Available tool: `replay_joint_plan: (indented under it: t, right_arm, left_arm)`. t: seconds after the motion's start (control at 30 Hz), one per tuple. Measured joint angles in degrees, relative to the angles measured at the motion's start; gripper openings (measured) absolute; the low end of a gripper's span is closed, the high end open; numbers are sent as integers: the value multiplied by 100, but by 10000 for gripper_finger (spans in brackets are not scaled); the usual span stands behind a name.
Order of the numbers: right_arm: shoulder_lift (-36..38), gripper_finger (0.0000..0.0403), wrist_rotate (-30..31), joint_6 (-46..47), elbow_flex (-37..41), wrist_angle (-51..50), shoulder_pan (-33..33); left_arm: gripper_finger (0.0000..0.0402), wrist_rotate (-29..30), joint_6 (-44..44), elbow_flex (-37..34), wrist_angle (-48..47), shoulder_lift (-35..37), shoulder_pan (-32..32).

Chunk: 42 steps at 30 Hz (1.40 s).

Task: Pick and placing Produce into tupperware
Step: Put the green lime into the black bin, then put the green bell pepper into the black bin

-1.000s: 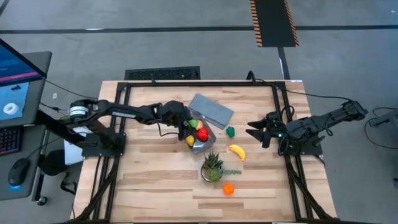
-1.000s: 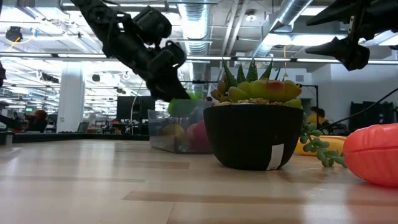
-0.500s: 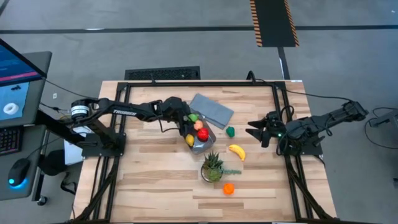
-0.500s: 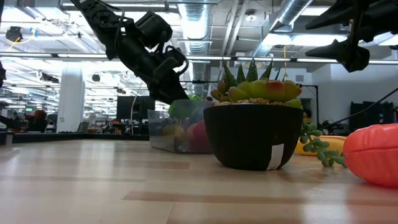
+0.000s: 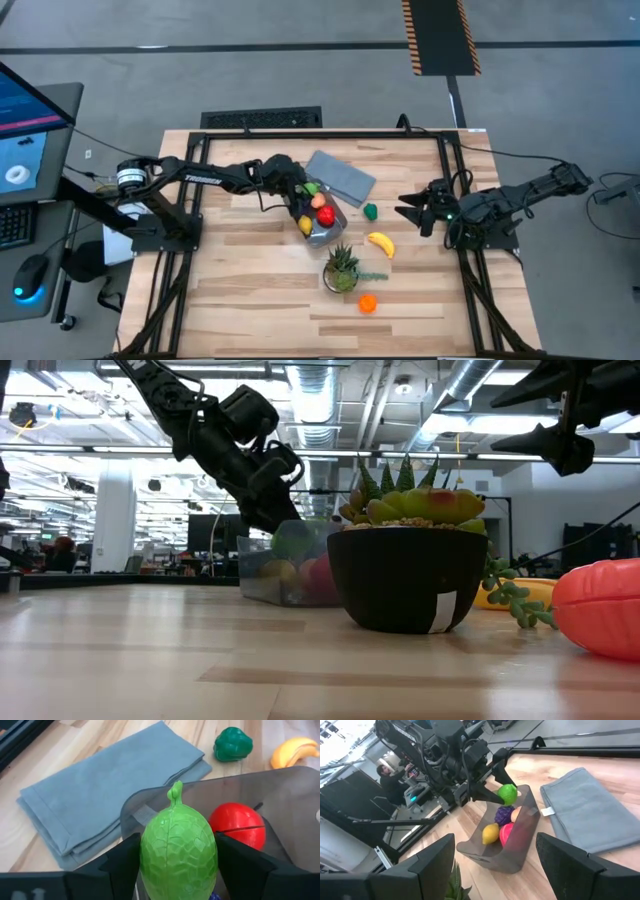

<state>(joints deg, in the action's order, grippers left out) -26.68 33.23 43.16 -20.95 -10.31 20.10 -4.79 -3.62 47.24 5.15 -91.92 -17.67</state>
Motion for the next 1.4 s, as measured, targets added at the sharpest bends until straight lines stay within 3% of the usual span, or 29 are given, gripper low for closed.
replay_joint_plan:
  t: [0.27, 0.6, 1.03, 1.17, 1.4]
  right_arm:
    - [0, 301, -7, 36, 0, 0, 4]
    - [0, 301, -20, 39, 0, 0, 4]
    - [-193, 301, -148, 202, 0, -188, 7]
    - [-382, 301, -176, 236, 0, -178, 7]
    - [-696, 301, -188, 379, 0, -271, 11]
  left_arm:
    - [263, -195, -69, -15, 71, -20, 17]
    - [268, -241, -124, -14, 228, -4, 17]
    - [269, -497, 152, 889, -515, 4, 8]
    - [269, -872, 66, 1187, -728, 6, -47]
    - [269, -2070, -423, 1518, -992, 474, -186]
